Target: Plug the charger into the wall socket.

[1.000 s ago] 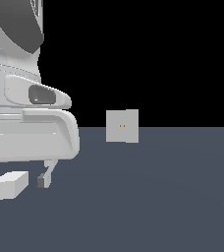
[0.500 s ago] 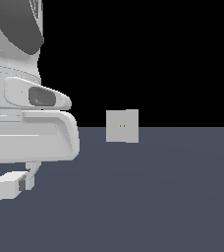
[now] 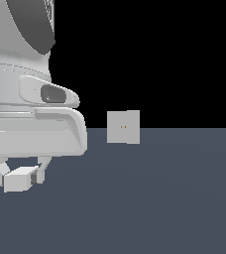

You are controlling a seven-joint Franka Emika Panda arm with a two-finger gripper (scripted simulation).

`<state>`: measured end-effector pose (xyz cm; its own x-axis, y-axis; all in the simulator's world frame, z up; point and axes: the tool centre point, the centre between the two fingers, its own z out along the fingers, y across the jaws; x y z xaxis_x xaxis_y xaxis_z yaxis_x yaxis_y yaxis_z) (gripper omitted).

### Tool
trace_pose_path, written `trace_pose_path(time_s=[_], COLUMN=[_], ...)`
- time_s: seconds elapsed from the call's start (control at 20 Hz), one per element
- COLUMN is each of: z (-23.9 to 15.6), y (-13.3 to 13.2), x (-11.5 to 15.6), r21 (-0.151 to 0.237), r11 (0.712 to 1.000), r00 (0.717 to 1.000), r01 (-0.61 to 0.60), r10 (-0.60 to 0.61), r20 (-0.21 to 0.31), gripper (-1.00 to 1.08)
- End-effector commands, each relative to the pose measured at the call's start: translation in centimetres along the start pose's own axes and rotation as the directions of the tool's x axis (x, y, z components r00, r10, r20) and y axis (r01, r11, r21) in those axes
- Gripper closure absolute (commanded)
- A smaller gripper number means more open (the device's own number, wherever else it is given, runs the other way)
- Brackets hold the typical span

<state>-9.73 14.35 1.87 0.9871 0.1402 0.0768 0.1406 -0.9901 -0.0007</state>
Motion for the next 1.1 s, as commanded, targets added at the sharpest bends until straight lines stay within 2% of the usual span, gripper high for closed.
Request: trace_pose_path(time_s=[0.0,0.3,0.6,0.85,1.05], z=[-0.5,-2.6,-5.2,-6.6,-7.2], y=[1.1,5.3,11.2,14.8,16.4], x=[1.0,4.4,7.9,9.6,10.2], r21=[-0.002,-0.008,-0.019,-0.026,-0.030], r11=[1.000,0.990,0.959,0.933,0.919], r00=[1.000,0.990,0.960,0.933,0.920], r01=[-0.029,-0.142,-0.281,-0.359,-0.393], r10=[0.029,0.142,0.281,0.359,0.392], r20=[-0.001,-0.002,-0.004,-0.007,-0.008], gripper=[1.08,1.08,1.08,1.08,1.08])
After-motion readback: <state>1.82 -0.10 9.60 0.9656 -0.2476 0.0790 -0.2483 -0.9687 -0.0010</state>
